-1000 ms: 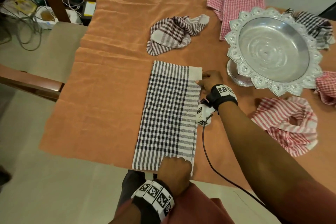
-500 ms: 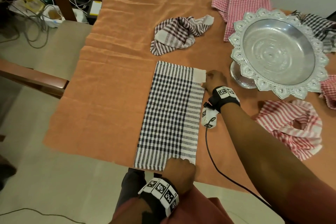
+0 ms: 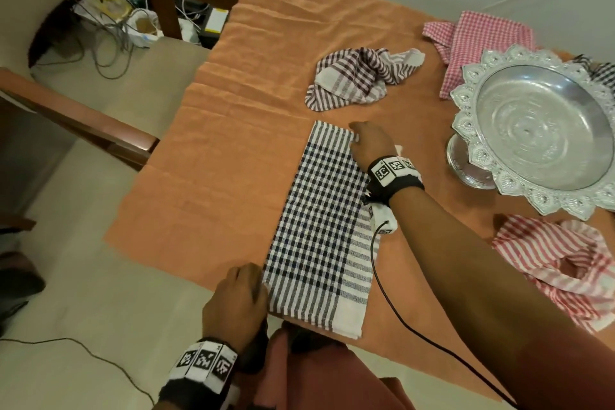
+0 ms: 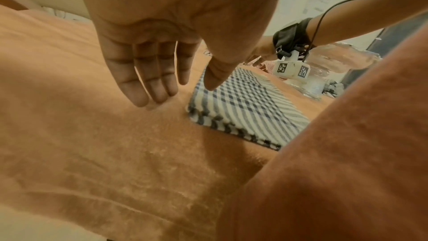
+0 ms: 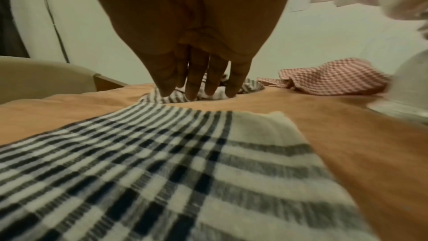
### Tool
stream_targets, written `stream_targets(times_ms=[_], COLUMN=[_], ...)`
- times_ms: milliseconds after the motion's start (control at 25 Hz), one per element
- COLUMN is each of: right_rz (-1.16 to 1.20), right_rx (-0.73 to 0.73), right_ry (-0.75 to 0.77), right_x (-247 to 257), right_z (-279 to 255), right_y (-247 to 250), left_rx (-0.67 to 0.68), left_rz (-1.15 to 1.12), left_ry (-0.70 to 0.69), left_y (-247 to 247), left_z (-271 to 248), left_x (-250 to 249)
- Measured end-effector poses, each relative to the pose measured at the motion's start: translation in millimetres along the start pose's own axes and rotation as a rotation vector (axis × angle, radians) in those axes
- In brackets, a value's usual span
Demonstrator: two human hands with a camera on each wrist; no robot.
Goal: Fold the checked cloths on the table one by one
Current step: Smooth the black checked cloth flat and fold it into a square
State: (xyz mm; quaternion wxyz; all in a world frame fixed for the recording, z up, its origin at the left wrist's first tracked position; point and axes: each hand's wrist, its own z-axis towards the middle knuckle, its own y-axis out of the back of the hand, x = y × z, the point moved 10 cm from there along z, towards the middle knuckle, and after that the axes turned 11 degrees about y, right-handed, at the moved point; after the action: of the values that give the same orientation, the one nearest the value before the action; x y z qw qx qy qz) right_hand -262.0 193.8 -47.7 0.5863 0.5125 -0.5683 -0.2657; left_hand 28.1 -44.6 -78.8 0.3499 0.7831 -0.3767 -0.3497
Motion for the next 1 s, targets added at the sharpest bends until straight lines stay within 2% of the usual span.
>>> stream_targets(times_ms=[80,240,400,560,640,760,1000], right_rz=[-0.030,-0.054,-0.025,0.130,0.261,0.427,0.532], right_rx=[0.059,0.168,0.153,0.172,0.120,-0.067,-0.488], right_ry=[0.053,0.039,0.037,-0.012,-0.039,-0.028,0.061], right_x=[19.4,32.3,34.4,26.9,23.6,24.8,33.8], right_z=[18.7,46.8,66.2,67.8,66.2,53.1,-25.5], right_y=[-10.0,-30.8,-30.1,-29.5,-19.2,30.1,153.9], left_rx=[0.006,0.058,0.102,0.080,0.069,-0.020,-0.450], left_rz=[-0.054,-0.110,-0.089,-0.086,-0.126,-0.250,-0.452], left_ry=[0.047,0.122,0.172,0.184,0.185,0.188,0.109], left_y=[-1.3,-5.8,-10.1,-4.2,5.6,45.8,203.4], left_z=[-2.0,-6.0,-10.0,-10.4,-8.3,1.4,38.8], left_x=[4.4,-0.3,2.9,8.1,11.6,23.2,41.8])
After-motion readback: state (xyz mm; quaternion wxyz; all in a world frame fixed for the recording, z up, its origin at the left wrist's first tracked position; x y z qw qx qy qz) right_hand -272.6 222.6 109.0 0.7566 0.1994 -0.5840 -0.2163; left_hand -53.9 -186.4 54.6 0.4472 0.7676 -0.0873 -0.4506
